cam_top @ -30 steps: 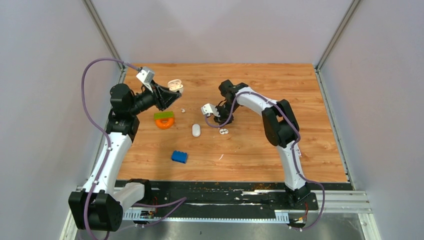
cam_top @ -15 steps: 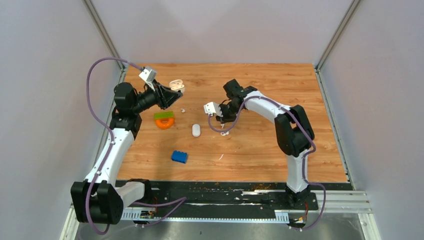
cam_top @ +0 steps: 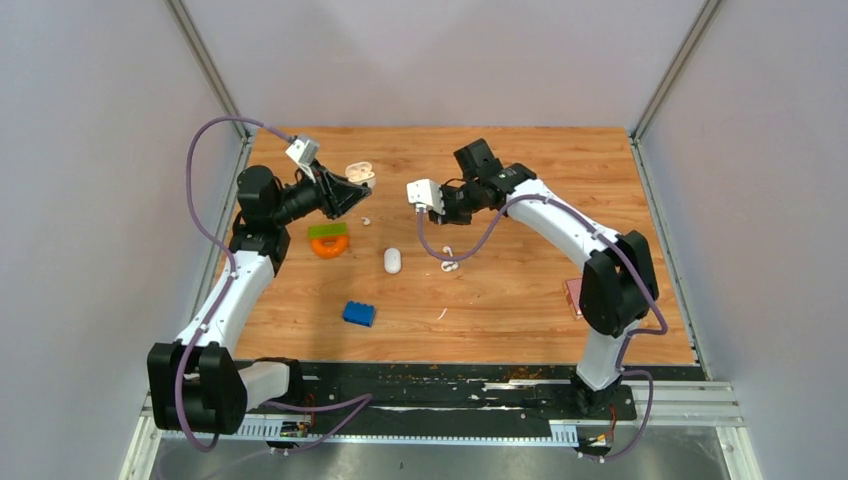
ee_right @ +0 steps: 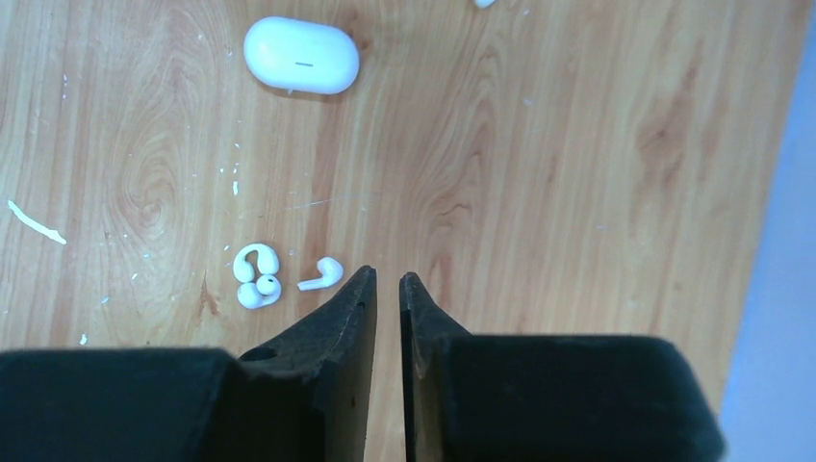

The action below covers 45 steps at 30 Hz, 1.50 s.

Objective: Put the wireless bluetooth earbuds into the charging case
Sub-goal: Pick up the earbud from the center of the board.

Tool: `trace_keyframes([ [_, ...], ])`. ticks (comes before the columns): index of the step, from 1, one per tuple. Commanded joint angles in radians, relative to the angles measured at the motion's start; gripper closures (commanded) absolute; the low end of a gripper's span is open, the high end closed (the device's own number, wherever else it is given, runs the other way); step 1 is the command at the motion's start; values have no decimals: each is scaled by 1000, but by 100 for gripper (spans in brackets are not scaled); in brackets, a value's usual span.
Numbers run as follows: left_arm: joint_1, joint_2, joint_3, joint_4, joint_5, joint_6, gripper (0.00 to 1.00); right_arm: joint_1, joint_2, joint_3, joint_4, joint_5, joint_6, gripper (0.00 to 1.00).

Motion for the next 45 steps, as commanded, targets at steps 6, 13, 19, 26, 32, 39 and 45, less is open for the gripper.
trace_keyframes([
  [6, -4, -57, 25, -24, -1, 26, 93, 70, 266, 227, -145, 239, 387, 75],
  [13, -5, -87, 11, -27, -8, 22, 93, 125, 372, 373, -249, 433, 645, 56],
  [19, -5, -104, -5, -2, -14, 6, 93, 145, 428, 408, -268, 627, 836, 56],
  [26, -5, -129, -30, 10, -16, -3, 93, 143, 500, 448, -317, 700, 974, 52],
  [32, -5, -148, -43, 4, -20, 2, 93, 144, 539, 456, -324, 710, 1011, 54],
  [39, -5, -155, -51, 0, -21, 2, 93, 144, 544, 420, -344, 703, 1044, 57],
  [45, -5, -152, -51, 4, -26, 2, 93, 142, 541, 385, -358, 674, 1059, 64],
])
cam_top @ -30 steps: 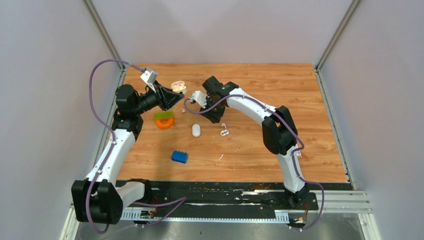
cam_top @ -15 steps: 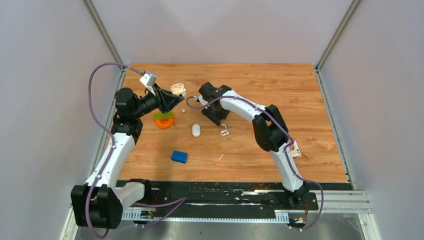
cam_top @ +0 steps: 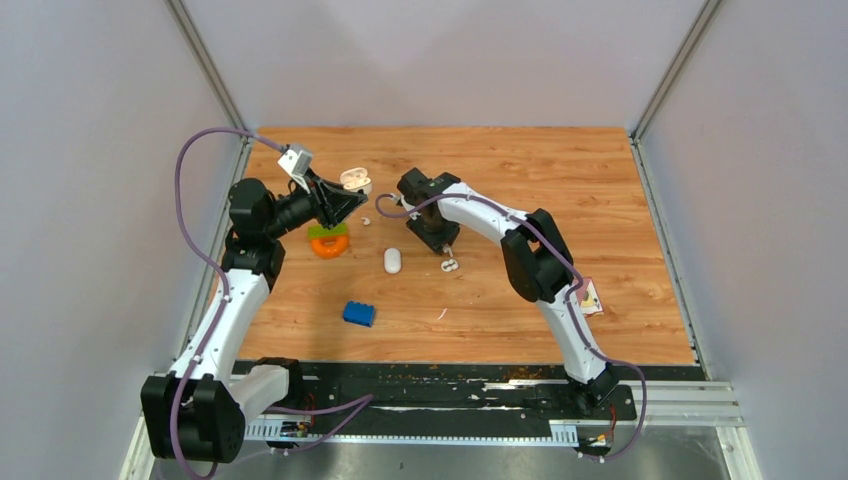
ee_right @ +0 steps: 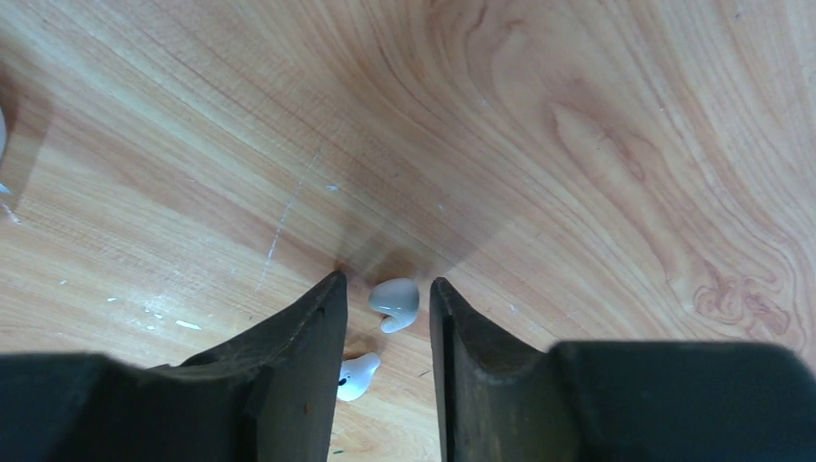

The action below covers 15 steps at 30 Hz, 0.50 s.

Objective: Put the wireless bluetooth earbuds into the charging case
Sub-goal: Pick up the earbud from the center of the board.

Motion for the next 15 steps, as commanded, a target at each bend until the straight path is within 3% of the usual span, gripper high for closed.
trace_keyframes([
  [1, -4, -19, 0, 39, -7, 0, 93, -3, -2, -27, -31, -8, 45, 65],
  [15, -3, -21, -2, 24, -12, 8, 93, -28, -3, -68, -41, -30, 51, 67],
])
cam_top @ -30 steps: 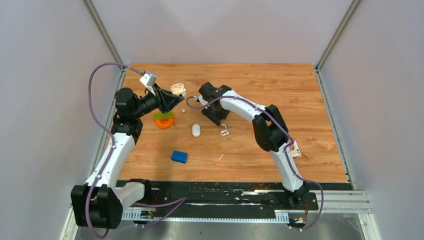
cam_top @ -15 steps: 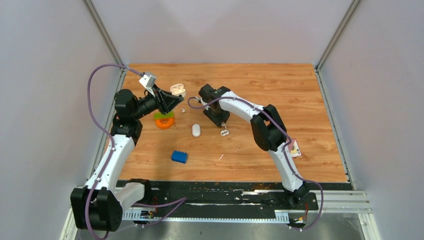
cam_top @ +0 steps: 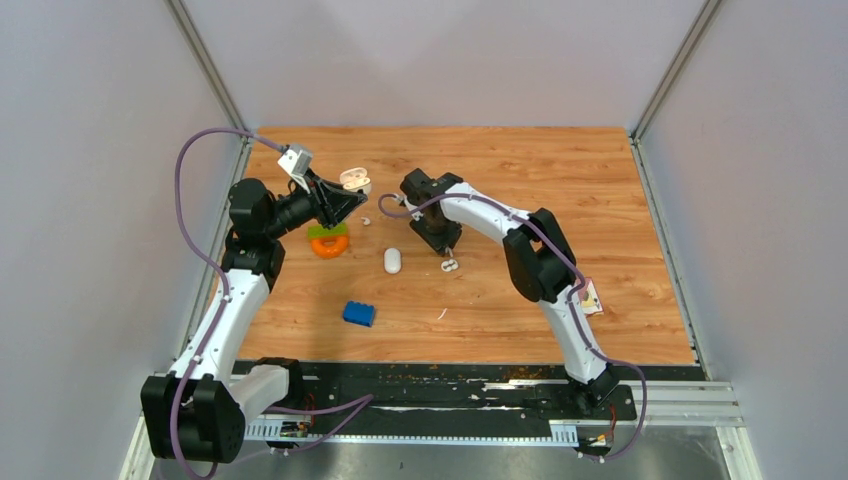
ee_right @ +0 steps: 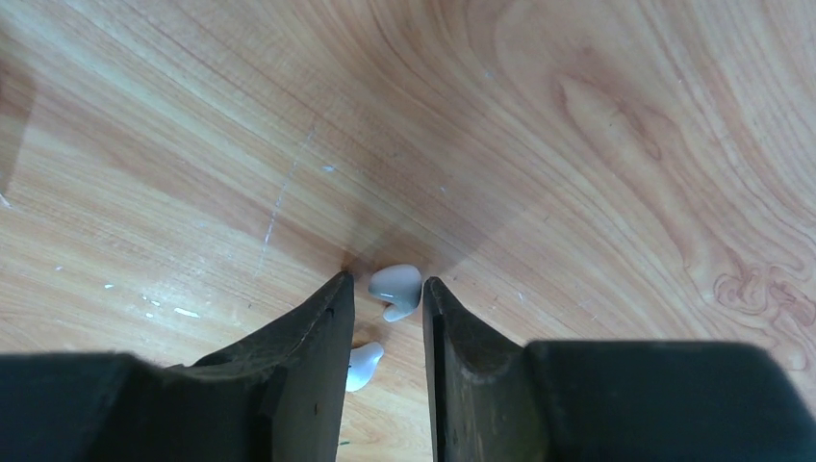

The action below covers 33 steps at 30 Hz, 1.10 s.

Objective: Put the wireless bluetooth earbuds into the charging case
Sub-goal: Pick up the earbud from the center of the board.

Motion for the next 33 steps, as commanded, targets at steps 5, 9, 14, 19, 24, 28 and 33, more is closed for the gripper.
trace_keyframes([
  [5, -4, -21, 1, 25, -5, 9, 93, -28, 16, -49, -35, -55, 14, 74],
  [9, -3, -21, 1, 23, -5, 10, 93, -39, 34, -31, -9, -85, -13, 76],
  [14, -4, -17, 3, 21, -5, 10, 93, -53, 59, 9, -7, -100, -34, 67],
  [19, -4, -12, 5, 23, -5, 10, 93, -63, 65, -1, 2, -170, -66, 72],
  [24, -3, -9, 2, 24, -4, 11, 93, -77, 72, 6, 8, -326, -147, 82],
  [28, -4, -1, 8, 22, 11, 26, 93, -89, 31, 16, -15, -475, -241, 94],
  [33, -3, 45, 72, -18, 58, 85, 93, -106, -121, 1, -43, -664, -303, 98],
])
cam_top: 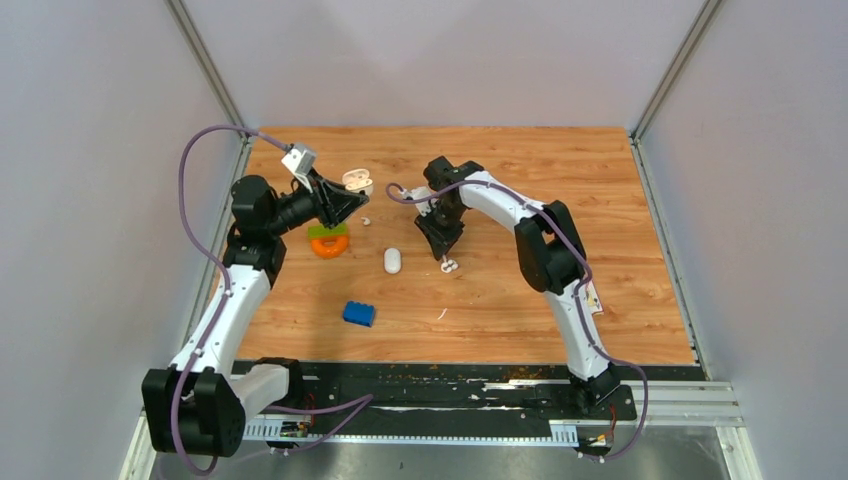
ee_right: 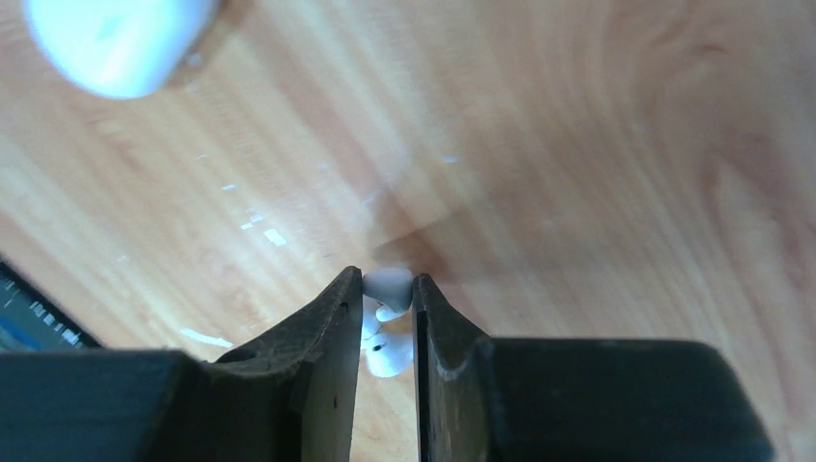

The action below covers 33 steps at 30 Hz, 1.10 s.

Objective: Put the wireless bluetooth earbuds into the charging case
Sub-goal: Pick up the earbud from the center of the board.

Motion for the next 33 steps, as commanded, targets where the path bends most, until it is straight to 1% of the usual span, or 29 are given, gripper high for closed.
trace_keyframes([
  [1, -4, 44, 83, -15, 51, 70, 93, -1, -170, -28, 1, -263, -98, 98],
  [4, -3, 88, 116, -12, 64, 82, 93, -1, -289, -96, 33, -321, -144, 98],
  [8, -3, 141, 137, 63, 88, 53, 92, -6, -440, -178, 83, -346, -212, 98],
  [11, -4, 196, 143, 159, 145, 13, 92, -13, -543, -195, 98, -374, -316, 98],
  [13, -6, 236, 139, 267, 190, -46, 91, -15, -602, -187, 104, -406, -413, 97],
  [15, -13, 258, 136, 381, 230, -114, 90, -14, -670, -194, 134, -460, -461, 97],
  [16, -19, 270, 141, 405, 245, -126, 90, -14, -707, -212, 174, -490, -476, 97],
  [19, -49, 288, 157, 446, 290, -131, 90, -4, -834, -320, 404, -553, -475, 98],
  [22, -86, 285, 169, 460, 327, -110, 90, 22, -935, -426, 596, -567, -503, 100],
  [24, -109, 276, 166, 459, 346, -82, 90, 44, -963, -447, 641, -587, -546, 100],
  [30, -165, 241, 106, 423, 405, 54, 90, 70, -944, -376, 614, -662, -604, 100],
  [33, -196, 232, 94, 438, 436, 76, 90, 78, -933, -365, 586, -696, -671, 100],
])
